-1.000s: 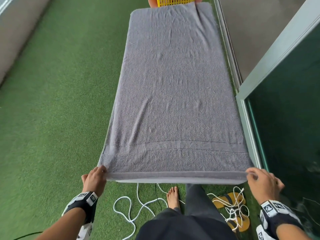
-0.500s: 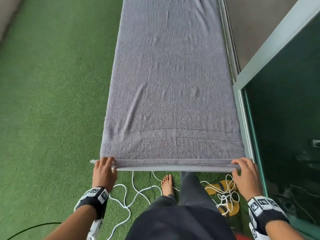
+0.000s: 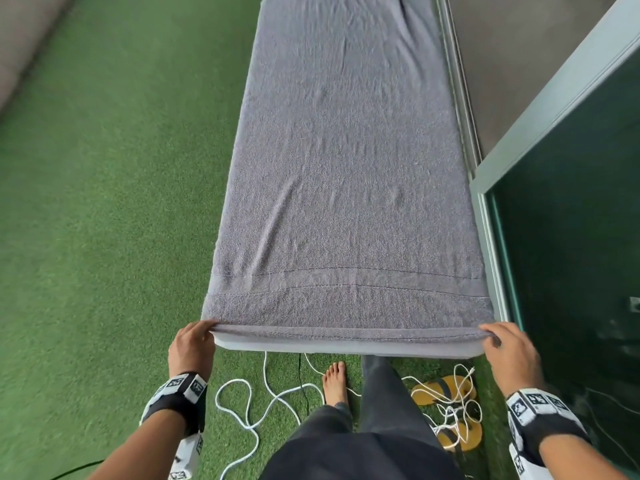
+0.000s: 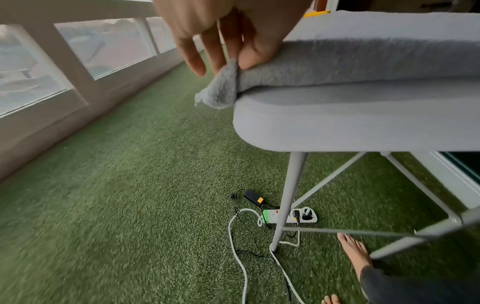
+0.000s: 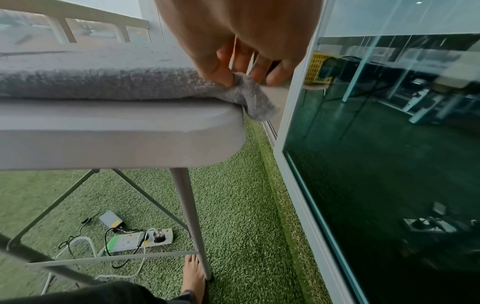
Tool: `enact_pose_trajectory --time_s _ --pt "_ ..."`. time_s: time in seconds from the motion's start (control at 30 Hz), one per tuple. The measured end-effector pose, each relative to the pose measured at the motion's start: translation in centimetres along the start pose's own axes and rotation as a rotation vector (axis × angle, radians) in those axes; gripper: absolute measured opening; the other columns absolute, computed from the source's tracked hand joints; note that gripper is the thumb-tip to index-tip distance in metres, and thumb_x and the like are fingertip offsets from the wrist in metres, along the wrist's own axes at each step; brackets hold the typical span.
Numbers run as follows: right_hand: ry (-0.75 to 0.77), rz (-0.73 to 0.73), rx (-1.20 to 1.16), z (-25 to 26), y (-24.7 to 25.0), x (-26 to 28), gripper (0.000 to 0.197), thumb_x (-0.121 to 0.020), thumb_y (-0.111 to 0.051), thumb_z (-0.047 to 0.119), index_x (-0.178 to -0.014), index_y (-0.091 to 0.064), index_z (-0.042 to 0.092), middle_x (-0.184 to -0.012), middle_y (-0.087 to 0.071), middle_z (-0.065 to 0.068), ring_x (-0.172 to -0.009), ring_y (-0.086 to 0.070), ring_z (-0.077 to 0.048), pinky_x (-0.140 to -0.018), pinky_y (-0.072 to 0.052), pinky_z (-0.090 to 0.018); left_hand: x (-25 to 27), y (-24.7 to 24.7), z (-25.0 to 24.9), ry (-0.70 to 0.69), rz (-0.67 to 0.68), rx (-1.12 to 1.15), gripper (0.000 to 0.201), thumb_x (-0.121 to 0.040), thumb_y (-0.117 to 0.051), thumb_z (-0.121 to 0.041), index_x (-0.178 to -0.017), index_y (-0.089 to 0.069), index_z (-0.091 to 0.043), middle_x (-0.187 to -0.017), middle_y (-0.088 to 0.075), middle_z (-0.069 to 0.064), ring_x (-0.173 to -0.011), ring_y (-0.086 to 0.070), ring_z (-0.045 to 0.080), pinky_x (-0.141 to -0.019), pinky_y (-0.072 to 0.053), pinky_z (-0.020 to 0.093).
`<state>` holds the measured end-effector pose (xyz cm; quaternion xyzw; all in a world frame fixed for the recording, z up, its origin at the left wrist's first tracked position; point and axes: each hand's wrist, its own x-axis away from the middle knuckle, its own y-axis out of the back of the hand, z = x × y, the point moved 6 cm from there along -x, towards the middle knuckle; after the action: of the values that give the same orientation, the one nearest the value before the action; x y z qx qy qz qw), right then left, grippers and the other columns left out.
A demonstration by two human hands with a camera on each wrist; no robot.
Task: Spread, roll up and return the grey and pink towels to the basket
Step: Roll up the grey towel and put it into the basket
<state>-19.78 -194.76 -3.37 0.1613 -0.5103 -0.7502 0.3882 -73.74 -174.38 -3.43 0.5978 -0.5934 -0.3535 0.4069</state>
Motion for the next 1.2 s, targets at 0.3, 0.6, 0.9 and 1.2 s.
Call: enact_pose_trajectory --time_s 0.3,0.6,0.9,1.2 --pt "0.017 -0.026 0.187 -0.9 0.0 -0.6 0.038 -0.096 -0.030 0.027 -0.064 -0.050 0.022 -0.071 -0.059 0.002 -0.077 -0.046 -0.024 -0.080 -0.026 -0.036 -1.0 0.2 -0.3 -0.349 0.094 -0.177 0.031 -0.081 -0.037 -0.026 -0.067 -0.059 -0.011 -0.067 -0.061 0.005 -0.063 -0.056 0.030 -0.061 -0.037 0.037" --pt "-0.014 -0.055 0.061 0.7 -0.1 -0.3 0.026 -0.100 -0.038 0.037 -0.093 -0.056 0.019 -0.099 -0.053 -0.006 -0.093 -0.047 -0.026 -0.082 -0.041 -0.042 -2.1 -0.9 -2.2 -0.045 0.050 -0.216 0.033 -0.073 -0.061 0.004 -0.102 -0.053 -0.010 -0.098 -0.049 0.011 -0.087 -0.042 0.025 -0.078 -0.036 0.040" --pt "0.090 0.029 0.082 1.7 -2.6 0.4 0.033 -0.076 -0.067 -0.008 -0.105 -0.070 0.008 -0.118 -0.061 -0.010 -0.107 -0.051 -0.031 -0.088 -0.047 -0.047 0.0 -3.2 -3.6 -0.282 0.090 -0.063 0.043 -0.069 -0.074 0.012 -0.109 -0.069 -0.003 -0.107 -0.065 0.016 -0.098 -0.060 0.036 -0.087 -0.049 0.046" --pt "0.172 0.098 0.136 1.8 -1.8 -2.1 0.027 -0.093 -0.050 0.007 -0.070 -0.065 0.012 -0.075 -0.068 -0.009 -0.072 -0.056 -0.027 -0.076 -0.043 -0.040 -1.4 -1.9 -4.5 -0.442 0.204 -0.235 0.026 -0.083 -0.036 -0.027 -0.067 -0.054 -0.018 -0.061 -0.060 -0.001 -0.059 -0.058 0.024 -0.070 -0.043 0.041"
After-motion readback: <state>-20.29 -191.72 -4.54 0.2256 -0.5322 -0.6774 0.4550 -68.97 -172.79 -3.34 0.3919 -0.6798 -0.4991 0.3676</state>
